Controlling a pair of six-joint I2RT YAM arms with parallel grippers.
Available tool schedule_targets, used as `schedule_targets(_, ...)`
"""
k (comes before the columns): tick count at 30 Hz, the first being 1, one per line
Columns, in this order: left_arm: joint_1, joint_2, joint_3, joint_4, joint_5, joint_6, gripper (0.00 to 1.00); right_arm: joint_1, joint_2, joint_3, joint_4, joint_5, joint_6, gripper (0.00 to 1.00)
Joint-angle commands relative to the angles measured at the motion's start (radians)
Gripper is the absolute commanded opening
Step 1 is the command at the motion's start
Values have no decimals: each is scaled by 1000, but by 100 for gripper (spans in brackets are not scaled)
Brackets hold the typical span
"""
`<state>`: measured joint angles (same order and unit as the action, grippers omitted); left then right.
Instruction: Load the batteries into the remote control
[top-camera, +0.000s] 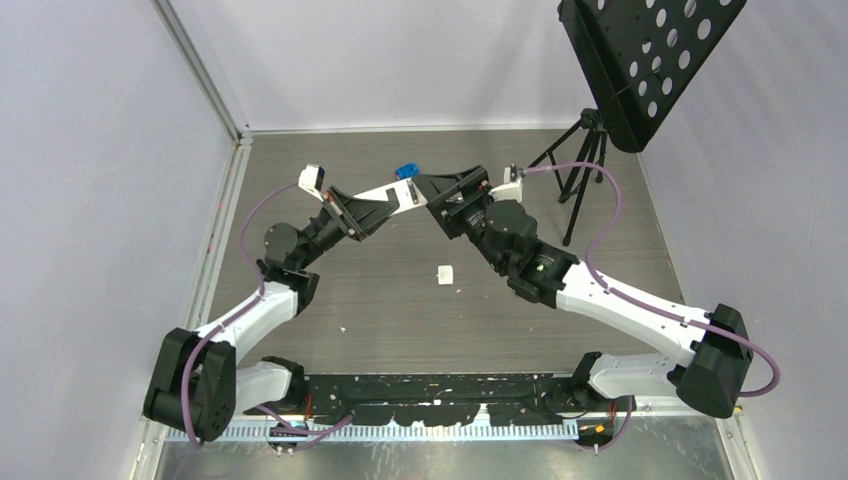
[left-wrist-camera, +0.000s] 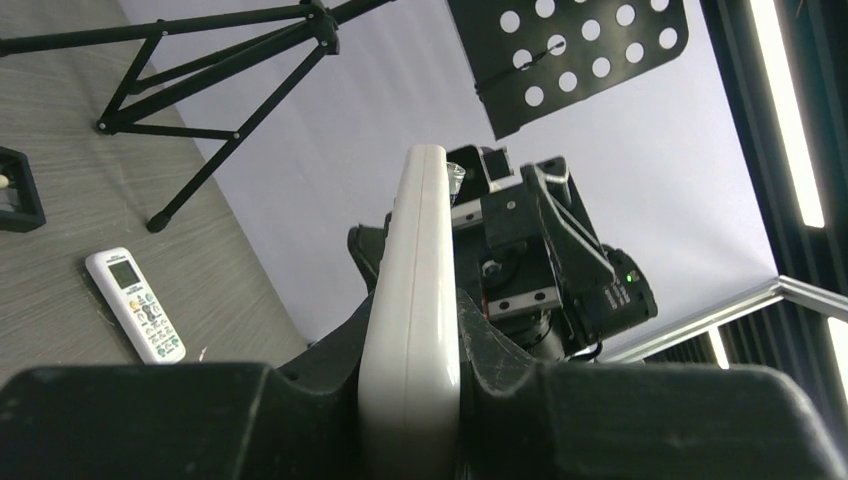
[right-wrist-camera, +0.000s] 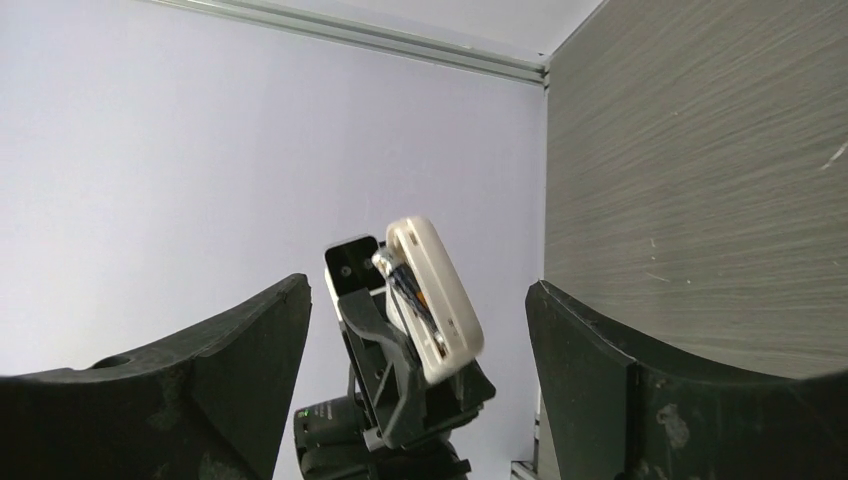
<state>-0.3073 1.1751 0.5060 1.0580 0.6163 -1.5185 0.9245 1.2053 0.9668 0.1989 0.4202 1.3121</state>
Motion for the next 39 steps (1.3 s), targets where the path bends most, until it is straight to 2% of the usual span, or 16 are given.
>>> schedule_targets(1,0,-33,13,48,45,76,0,-19,35,74,77,-35,32,83)
schedule_targets(11,0,-33,23,36,82,104,0,-30,80,110,100,-100,-20,66)
schedule_targets(16,0,-32,20,36,88,105,0,-37,88,106,103,-117,-13,55)
schedule_targets(20,0,-32,19,34,87,101,0,-44,88,92,119,-126,0,51)
schedule_targets(28,-2,1,22,141,74,-45,0,-53,85,59,174,-155,-44,32)
schedule_targets(31,0,7,24,164,66,-74,0,-54,87,47,194,-162,-64,28)
schedule_targets(33,0,3,23,161,61,-71,0,-57,87,48,191,-167,-84,31)
schedule_targets(34,0,2,22,150,60,-65,0,-60,86,49,192,-173,-95,37)
schedule_targets(35,0,1,23,140,60,-55,0,-63,83,48,194,-180,-106,45)
schedule_targets(37,0,-2,21,102,62,-24,0,-68,73,37,214,-192,-134,70)
schedule_targets(38,0,-5,18,84,62,-5,0,-69,64,27,225,-196,-157,78)
schedule_targets(39,0,-7,17,65,65,21,0,-72,56,21,226,-201,-182,82)
